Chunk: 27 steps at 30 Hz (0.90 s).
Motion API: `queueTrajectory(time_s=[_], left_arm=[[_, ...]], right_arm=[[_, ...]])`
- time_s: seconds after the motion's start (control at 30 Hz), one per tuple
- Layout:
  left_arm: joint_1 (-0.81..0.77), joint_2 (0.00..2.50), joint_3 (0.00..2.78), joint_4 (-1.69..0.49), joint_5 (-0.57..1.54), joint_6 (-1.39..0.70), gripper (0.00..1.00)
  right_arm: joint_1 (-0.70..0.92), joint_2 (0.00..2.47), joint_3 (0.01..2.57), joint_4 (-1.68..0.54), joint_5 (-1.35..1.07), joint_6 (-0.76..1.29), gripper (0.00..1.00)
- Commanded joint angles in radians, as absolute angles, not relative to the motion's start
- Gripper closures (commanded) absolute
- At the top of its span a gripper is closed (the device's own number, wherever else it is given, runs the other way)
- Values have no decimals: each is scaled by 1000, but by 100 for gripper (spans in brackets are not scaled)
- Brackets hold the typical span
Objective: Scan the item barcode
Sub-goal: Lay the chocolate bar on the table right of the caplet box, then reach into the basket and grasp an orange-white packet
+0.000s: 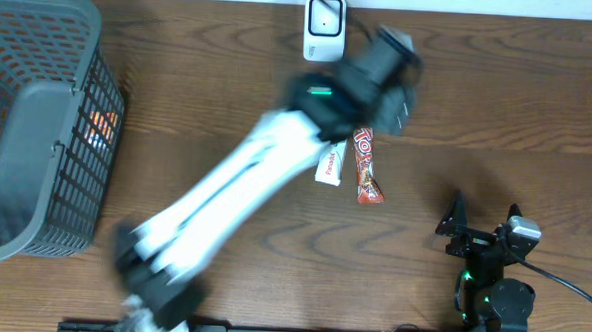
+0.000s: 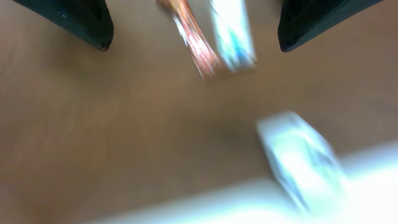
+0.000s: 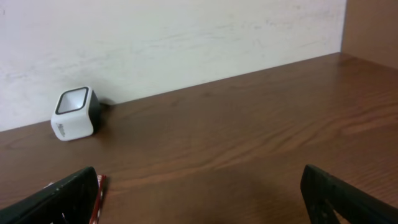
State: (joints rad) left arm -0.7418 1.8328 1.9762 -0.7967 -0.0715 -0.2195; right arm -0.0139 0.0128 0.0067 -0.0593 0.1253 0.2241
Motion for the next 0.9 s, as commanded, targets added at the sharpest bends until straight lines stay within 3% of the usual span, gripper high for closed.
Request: queueTrajectory(time_s=[0.0, 0.07, 0.2, 0.27, 0.37, 0.53, 0.6, 0.63, 0.87], left_arm=[[-573, 1556, 2023, -783, -399, -134, 15], [-421, 1472, 2023, -789, -413, -145, 15], [-27, 1392, 2022, -872, -373, -450, 15], [168, 1398, 2018, -934, -261, -613, 15], [372, 1460, 2003, -1007, -91, -689, 15], [473, 1647, 2001, -1158, -90, -822, 15], [477, 1723, 2001, -1170, -61, -821, 14], [477, 1758, 2001, -1168, -39, -821, 9], [471, 1936, 2001, -1159, 15, -827, 10]], right_arm=[[-19, 10, 6, -63, 125, 231, 1], [-19, 9, 6, -63, 125, 231, 1], [-19, 10, 6, -63, 125, 231, 1], [-19, 10, 6, -63, 125, 231, 1], [-19, 10, 6, -63, 125, 231, 1], [-19, 10, 6, -63, 125, 231, 1], [-19, 10, 6, -63, 125, 231, 1], [-19, 10, 6, -63, 125, 231, 1], [-19, 10, 6, -63, 125, 231, 1]])
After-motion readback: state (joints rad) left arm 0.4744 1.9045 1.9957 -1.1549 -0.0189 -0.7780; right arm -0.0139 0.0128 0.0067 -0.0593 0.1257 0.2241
